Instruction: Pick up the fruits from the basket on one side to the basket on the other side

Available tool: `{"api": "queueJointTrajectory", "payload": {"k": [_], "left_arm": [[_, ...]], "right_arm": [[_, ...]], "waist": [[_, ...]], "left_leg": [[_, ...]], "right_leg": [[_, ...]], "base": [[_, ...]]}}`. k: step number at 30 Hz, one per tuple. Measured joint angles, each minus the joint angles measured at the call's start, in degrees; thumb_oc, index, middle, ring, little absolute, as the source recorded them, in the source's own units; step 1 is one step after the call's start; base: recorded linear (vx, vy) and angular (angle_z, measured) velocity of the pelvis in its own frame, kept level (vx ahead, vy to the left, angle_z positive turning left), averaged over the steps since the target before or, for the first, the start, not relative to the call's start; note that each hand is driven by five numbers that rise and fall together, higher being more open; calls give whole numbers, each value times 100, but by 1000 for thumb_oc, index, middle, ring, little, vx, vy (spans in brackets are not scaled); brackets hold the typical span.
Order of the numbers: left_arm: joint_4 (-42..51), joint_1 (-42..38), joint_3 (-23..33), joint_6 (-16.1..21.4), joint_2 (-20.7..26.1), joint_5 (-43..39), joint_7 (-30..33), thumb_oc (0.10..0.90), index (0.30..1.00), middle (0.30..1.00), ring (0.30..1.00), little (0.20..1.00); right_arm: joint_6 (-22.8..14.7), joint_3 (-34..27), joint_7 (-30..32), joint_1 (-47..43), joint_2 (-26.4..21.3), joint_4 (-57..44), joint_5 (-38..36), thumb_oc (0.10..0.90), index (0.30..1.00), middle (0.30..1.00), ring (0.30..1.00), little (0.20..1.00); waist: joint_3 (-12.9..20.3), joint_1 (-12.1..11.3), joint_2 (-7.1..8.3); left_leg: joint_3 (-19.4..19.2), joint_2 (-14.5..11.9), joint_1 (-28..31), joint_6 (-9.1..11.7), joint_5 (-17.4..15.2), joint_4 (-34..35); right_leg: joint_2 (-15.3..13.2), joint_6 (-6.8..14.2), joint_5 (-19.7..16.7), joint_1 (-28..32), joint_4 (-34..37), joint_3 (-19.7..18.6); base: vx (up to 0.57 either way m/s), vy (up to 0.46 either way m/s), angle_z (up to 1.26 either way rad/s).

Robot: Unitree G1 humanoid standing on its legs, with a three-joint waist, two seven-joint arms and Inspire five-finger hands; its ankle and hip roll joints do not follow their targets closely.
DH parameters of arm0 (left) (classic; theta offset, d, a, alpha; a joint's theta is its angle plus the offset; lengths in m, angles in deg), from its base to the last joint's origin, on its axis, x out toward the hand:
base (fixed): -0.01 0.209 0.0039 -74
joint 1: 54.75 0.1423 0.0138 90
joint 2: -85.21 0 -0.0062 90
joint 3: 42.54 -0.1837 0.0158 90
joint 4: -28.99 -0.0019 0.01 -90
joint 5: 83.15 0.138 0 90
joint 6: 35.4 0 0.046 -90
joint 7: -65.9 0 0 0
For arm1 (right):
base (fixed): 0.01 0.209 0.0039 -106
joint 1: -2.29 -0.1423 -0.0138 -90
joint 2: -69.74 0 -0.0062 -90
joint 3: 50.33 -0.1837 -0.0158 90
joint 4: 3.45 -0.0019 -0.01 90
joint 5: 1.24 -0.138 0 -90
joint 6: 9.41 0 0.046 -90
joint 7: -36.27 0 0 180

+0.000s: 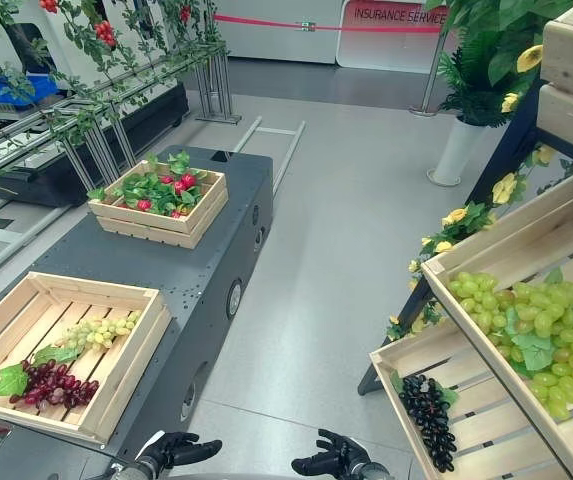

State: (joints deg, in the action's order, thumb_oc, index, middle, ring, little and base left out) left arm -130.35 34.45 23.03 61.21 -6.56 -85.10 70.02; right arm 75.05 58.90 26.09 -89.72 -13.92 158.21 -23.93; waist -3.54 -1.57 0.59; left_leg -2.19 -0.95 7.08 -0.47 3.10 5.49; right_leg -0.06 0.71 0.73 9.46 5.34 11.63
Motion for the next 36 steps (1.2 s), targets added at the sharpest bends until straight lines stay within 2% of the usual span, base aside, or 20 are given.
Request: {"api": "queueJointTrajectory", "payload": {"k": [13, 22, 29, 33, 36], "left_arm": [[0, 13, -7, 20, -2, 8, 38, 800, 900, 900, 900, 900], [17, 17, -117, 20, -22, -7, 67, 800, 900, 900, 900, 900], [22, 64, -112, 62, -27, 1, 170, 800, 900, 900, 900, 900], [25, 96, -123, 310, -26, 139, 363, 800, 900, 900, 900, 900], [75, 108, -236, 649, -11, 469, 730, 800, 900, 900, 900, 900]], "right_arm": [[7, 3, 0, -5, -2, -6, 28, 800, 900, 900, 900, 900], [6, 88, -1, -66, -40, -17, 81, 800, 900, 900, 900, 900], [5, 165, -1, -101, -58, -20, 224, 800, 900, 900, 900, 900], [4, 165, -1, -99, -59, -20, 223, 800, 900, 900, 900, 900], [-34, 175, -1, -90, -69, -19, 223, 800, 900, 900, 900, 900]], "waist": [[-8, -7, -16], [-77, -20, -138], [-82, -31, -169], [-83, -42, -171], [-91, -82, -185]], "left_leg": [[24, 0, -8, 3, 4, 1], [106, 6, -38, 3, 29, 1], [212, 8, -65, 0, 58, 2], [215, 5, -90, -7, 67, 2], [218, 5, -95, -11, 74, 2]], "right_leg": [[0, -4, 3, 7, 0, 23], [-7, -7, 6, 17, 1, 151], [-6, -18, 15, 39, 1, 267], [-7, -20, 16, 38, 1, 305], [-9, -20, 16, 34, 1, 309]], "base": [[1, 1, 1], [7, -5, 4], [19, -12, 10], [7, 1, 7], [3, 11, 0]]}}
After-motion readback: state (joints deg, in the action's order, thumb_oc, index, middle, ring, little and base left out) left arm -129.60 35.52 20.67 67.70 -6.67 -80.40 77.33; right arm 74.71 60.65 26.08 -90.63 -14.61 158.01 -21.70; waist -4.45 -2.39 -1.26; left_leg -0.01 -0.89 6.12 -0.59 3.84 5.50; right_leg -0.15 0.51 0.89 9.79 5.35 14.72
